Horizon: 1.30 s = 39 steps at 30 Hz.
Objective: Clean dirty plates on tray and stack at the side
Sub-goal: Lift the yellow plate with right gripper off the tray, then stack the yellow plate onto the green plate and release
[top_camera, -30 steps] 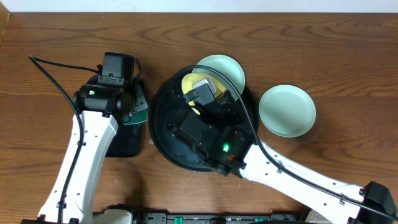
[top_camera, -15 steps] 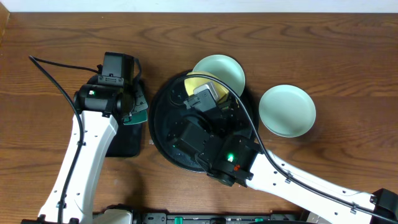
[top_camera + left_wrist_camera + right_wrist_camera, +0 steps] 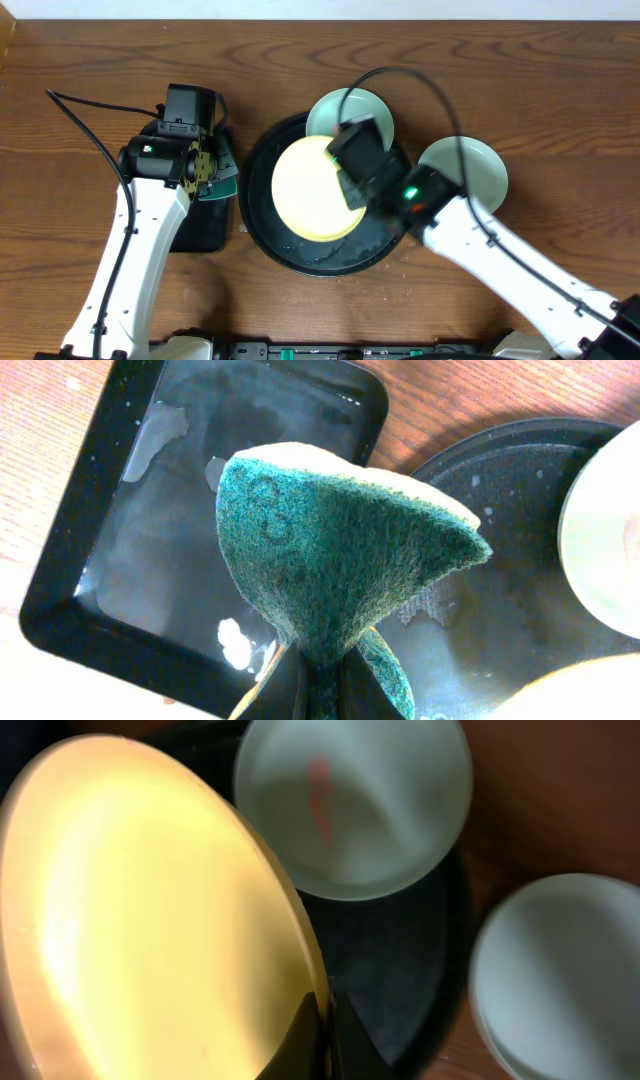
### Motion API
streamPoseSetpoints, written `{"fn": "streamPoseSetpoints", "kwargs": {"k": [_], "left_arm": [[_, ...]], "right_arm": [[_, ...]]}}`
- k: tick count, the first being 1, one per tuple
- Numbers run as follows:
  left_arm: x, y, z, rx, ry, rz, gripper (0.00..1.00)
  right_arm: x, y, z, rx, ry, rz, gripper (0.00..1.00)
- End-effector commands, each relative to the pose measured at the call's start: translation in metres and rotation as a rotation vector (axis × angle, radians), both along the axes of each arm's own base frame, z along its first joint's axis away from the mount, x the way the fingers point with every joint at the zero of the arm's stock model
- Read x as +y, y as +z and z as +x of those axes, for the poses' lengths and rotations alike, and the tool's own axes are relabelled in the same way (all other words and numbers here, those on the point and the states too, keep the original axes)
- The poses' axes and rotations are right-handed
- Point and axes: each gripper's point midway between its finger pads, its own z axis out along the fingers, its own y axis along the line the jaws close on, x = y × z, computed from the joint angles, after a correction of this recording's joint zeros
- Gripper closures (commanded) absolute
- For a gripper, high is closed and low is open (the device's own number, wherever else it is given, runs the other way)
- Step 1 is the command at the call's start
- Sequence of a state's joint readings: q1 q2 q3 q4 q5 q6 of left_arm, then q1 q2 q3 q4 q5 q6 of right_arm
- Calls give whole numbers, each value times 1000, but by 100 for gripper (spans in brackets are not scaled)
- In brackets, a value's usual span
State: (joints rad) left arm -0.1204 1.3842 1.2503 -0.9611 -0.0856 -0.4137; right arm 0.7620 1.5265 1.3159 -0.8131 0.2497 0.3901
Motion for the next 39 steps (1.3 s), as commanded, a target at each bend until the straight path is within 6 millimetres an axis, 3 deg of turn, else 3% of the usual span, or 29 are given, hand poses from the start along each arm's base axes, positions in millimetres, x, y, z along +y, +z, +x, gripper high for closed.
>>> {"fn": "streamPoseSetpoints", "kwargs": {"k": [1,4,8,12,15,17,22,30,36,39], "left_arm": [[4,4,3,-11,-4,20,92],[4,4,3,-11,-5,20,92],[4,4,3,-11,-4,20,92],[4,4,3,-11,-4,20,92],[4,4,3,-12,-1,18,92],[4,4,3,-13,2,17,93],[4,4,4,-16,2,16,92],[4,5,5,-20,2,16,92],[4,5,5,-20,2,16,92],[4,5,5,-21,2,16,92]], "right_arm": [[-9,26,5,83,13,250,99],[-54,42,22,74,-96,321,99],[-134,45,33,78,-309,323,99],[-217,26,28,123,-566,219,99],[-262,10,19,167,-691,114,99],[-281,-3,16,204,-733,69,99],[-301,-37,10,288,-790,-3,99],[-300,-98,10,423,-788,-39,99],[-292,-117,12,483,-735,-21,72],[-270,-110,27,468,-610,86,63]]}}
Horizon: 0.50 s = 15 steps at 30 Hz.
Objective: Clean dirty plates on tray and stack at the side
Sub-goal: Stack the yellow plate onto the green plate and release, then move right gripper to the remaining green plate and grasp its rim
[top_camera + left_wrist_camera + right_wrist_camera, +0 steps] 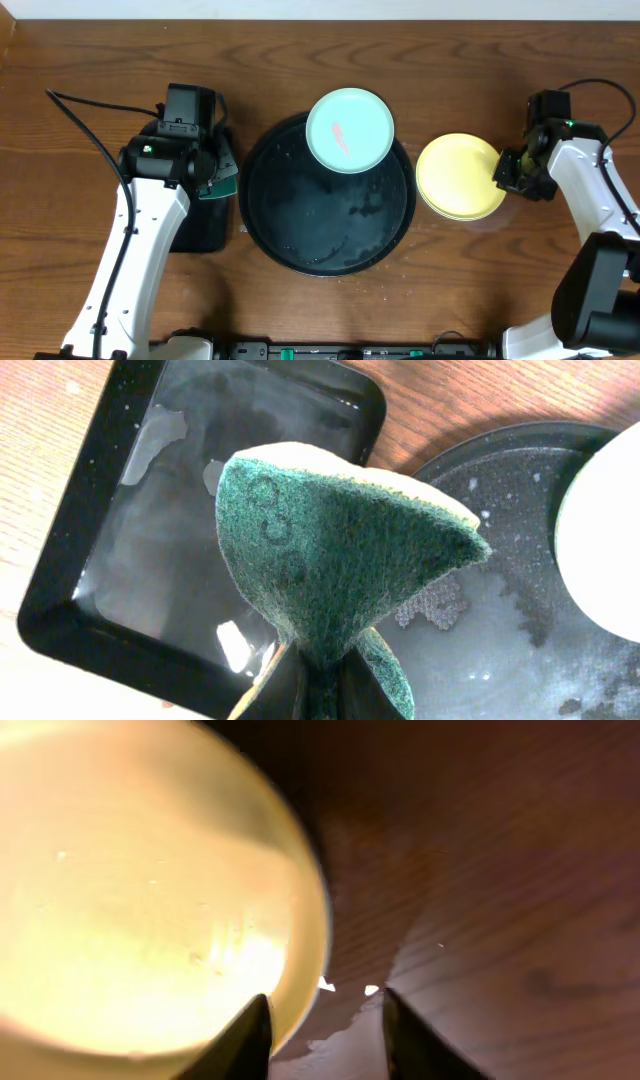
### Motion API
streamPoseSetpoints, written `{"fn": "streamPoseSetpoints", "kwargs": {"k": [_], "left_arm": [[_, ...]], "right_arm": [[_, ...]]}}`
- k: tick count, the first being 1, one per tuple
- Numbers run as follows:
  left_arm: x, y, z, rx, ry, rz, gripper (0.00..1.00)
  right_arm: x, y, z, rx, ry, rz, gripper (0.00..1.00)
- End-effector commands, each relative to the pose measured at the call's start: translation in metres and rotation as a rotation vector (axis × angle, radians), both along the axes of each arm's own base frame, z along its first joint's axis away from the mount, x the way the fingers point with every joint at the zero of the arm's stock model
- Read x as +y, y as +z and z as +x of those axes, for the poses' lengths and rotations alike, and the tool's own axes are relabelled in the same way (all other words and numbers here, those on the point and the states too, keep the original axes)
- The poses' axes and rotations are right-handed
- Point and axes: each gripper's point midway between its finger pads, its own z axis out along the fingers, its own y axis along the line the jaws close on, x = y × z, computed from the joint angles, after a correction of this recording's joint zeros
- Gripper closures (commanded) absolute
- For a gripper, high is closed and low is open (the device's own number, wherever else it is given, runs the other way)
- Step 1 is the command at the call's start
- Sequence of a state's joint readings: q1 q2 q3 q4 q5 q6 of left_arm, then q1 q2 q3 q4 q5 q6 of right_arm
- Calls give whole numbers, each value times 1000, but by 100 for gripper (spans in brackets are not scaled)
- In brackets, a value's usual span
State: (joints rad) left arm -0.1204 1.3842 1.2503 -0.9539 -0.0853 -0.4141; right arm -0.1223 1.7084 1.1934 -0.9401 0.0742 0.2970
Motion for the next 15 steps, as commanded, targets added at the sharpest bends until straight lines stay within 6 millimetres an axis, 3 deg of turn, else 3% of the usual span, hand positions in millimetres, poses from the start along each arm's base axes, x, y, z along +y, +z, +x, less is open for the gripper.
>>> {"fn": "streamPoseSetpoints", "kwargs": {"k": [1,5,10,12,15], "left_arm": [[4,4,4,-15,2,17,92],[4,5,5,-20,3,16,92],[4,5,5,-22,13,12,92],[3,5,6,-26,20,8,92],[3,6,6,-29,20,7,92]], "right_arm": [[26,12,18,-70,118,147,60],[60,48,52,-198,213,269,59],[109,92,99,-306,364,300,54],[132,98,118,-326,449,312,53],[161,91,141,-325,568,306,49]]}}
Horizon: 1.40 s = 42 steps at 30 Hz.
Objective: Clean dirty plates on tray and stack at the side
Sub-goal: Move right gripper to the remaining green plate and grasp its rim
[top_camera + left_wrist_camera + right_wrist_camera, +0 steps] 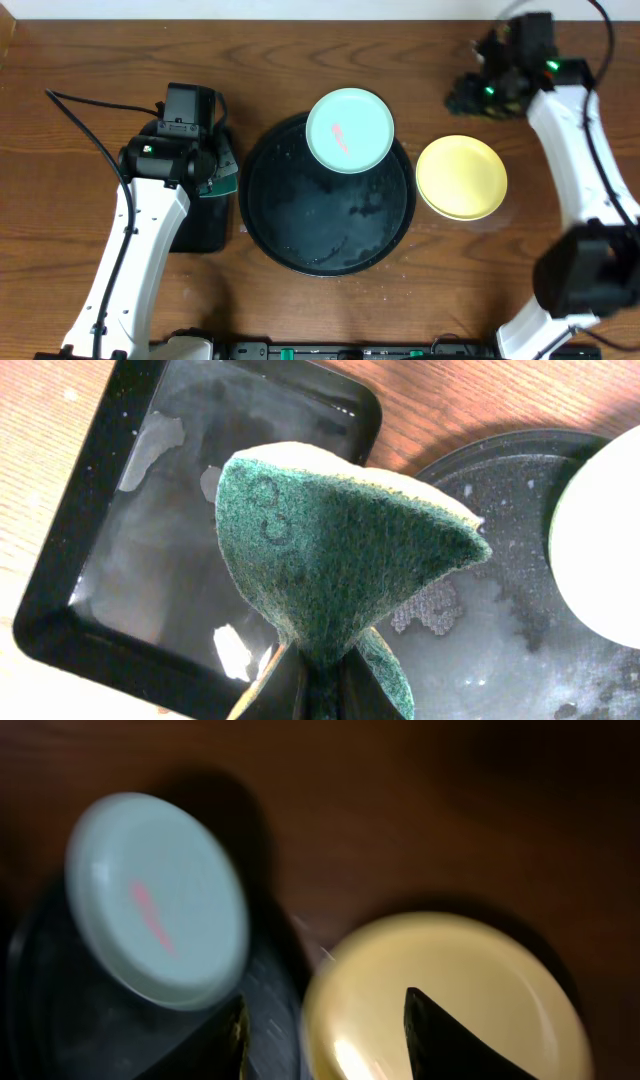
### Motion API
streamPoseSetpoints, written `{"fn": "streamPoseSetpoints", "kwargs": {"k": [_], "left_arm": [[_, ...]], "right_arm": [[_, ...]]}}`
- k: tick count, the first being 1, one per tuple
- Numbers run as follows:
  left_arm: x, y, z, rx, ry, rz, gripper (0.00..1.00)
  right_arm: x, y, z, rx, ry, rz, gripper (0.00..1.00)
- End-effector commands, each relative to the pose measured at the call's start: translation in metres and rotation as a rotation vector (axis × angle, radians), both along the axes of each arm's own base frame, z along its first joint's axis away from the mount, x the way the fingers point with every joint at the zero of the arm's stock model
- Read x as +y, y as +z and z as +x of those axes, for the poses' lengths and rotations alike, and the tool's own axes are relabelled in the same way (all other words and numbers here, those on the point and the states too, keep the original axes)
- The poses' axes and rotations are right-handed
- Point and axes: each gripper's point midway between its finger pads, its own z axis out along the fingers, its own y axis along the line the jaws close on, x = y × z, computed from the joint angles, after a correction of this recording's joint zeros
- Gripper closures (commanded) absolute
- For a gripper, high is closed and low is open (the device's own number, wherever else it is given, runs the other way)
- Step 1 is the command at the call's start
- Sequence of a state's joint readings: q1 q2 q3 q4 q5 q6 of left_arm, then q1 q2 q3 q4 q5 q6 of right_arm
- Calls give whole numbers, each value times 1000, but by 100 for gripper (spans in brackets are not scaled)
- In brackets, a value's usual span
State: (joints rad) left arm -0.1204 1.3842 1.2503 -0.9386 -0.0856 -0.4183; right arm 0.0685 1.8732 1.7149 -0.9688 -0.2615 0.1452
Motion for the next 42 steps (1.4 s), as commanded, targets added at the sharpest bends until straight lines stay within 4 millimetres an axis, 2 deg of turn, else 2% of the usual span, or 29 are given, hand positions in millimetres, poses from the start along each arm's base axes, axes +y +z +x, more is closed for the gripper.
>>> {"fn": "streamPoseSetpoints", "kwargs": {"k": [1,5,8,14,20,21,28,37,39,42], "left_arm": [[4,4,3,-14,16,11,92],[4,4,3,-12,16,11,92],[4,1,3,-5,16,12,92],[2,-10,5,33,13,9,93],[2,-14,6,47,12,12,92],[2,-14,6,47,12,12,92],[2,-14,6,47,12,12,92],[2,-14,6,47,12,12,92],[2,-14,6,47,12,11,92],[2,-14,6,47,12,11,92]], "right_arm": [[43,-21,23,3,180,-3,48],[72,-46,41,-2,291,-28,46],[90,-67,50,-26,373,-49,50],[101,-106,49,25,403,-62,57],[101,-129,48,65,405,-63,71],[101,-134,47,75,405,-64,76],[101,-135,46,83,395,-60,93],[106,-141,36,119,392,-57,99],[108,-135,34,134,356,-42,99],[119,-114,26,129,358,-11,99]]}}
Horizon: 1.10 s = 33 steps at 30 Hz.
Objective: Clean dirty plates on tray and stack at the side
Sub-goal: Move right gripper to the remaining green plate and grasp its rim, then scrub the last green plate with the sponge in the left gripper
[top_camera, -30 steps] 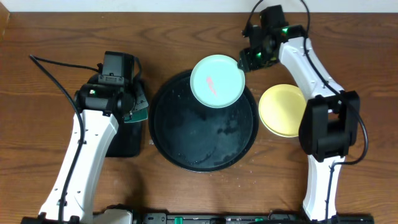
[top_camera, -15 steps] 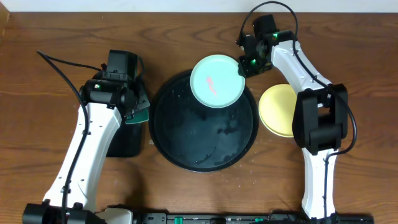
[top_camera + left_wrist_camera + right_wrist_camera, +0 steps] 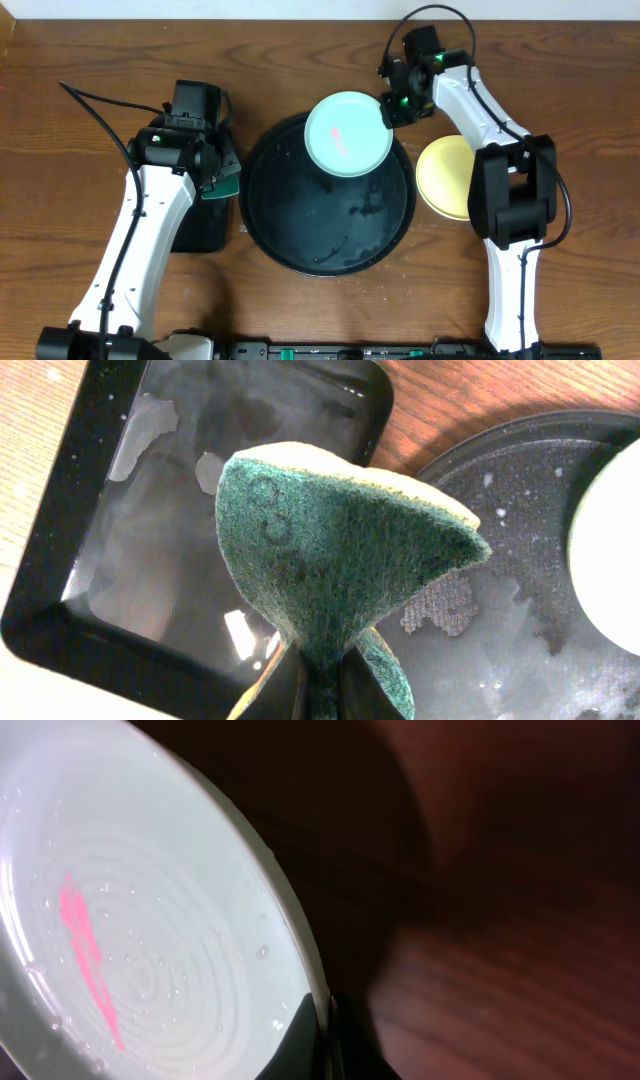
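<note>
A pale green plate (image 3: pixel 347 134) with a pink smear (image 3: pixel 85 955) rests on the far rim of the round black tray (image 3: pixel 290 215). My right gripper (image 3: pixel 390 107) is shut on that plate's right edge (image 3: pixel 318 1020). A yellow plate (image 3: pixel 447 178) lies on the table right of the tray, partly hidden by the right arm. My left gripper (image 3: pixel 207 170) is shut on a folded green sponge (image 3: pixel 330 560), held over the gap between the tray and a rectangular black basin (image 3: pixel 120 560).
The rectangular black basin (image 3: pixel 200 225) holds a film of water and sits left of the tray under the left arm. The tray floor (image 3: pixel 500 650) is wet with foam patches. Bare wooden table (image 3: pixel 560 90) lies beyond the right arm.
My right gripper was open above the table behind the yellow plate; now it is shut on the right edge of the pale green plate. The left gripper with the sponge has barely shifted.
First my right gripper held the yellow plate tilted over the tray, with a pale green plate on the table at the right. Then the yellow plate lay on that spot and the gripper stood open beside it. Afterwards it was up behind the plates, now gripping the smeared one.
</note>
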### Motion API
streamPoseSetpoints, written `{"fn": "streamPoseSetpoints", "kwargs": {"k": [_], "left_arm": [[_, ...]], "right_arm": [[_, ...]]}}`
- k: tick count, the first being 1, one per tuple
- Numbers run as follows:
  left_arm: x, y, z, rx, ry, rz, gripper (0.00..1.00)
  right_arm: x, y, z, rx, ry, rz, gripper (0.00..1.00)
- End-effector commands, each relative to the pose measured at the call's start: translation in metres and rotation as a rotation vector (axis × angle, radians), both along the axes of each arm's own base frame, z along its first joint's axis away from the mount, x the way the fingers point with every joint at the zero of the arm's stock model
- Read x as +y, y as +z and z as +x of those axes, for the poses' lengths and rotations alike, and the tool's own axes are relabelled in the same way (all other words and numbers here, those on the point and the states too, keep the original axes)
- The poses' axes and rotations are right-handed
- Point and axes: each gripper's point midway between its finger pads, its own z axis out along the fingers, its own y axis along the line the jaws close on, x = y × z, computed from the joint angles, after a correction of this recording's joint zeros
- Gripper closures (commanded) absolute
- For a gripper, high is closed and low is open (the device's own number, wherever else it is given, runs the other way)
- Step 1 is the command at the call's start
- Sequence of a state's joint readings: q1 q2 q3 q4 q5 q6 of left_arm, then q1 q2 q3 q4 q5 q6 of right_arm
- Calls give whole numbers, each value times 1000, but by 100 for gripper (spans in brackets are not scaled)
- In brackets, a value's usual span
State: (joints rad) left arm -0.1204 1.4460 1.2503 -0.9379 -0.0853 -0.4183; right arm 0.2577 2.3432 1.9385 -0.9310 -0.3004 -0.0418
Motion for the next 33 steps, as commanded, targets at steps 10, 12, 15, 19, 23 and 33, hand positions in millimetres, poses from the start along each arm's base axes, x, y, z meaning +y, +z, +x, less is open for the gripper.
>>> {"fn": "streamPoseSetpoints", "kwargs": {"k": [10,12,15,19,23,33], "left_arm": [[-3,3,3,-10,27,-27,92],[-3,0,3,-2,29,-29,92],[-4,-6,4,16,35,-36,92],[-11,-18,7,45,54,-51,93],[-29,-30,15,53,6,-51,93],[-115,-88,35,90,-239,-50,93]], "right_arm": [[58,41,-70,158,-55,21,99],[64,27,-85,212,-88,6,99],[66,3,-104,277,-146,-13,99],[73,-32,-131,352,-207,-16,99],[75,-48,-142,362,-209,-23,99],[76,-54,-147,363,-204,-24,99]]}}
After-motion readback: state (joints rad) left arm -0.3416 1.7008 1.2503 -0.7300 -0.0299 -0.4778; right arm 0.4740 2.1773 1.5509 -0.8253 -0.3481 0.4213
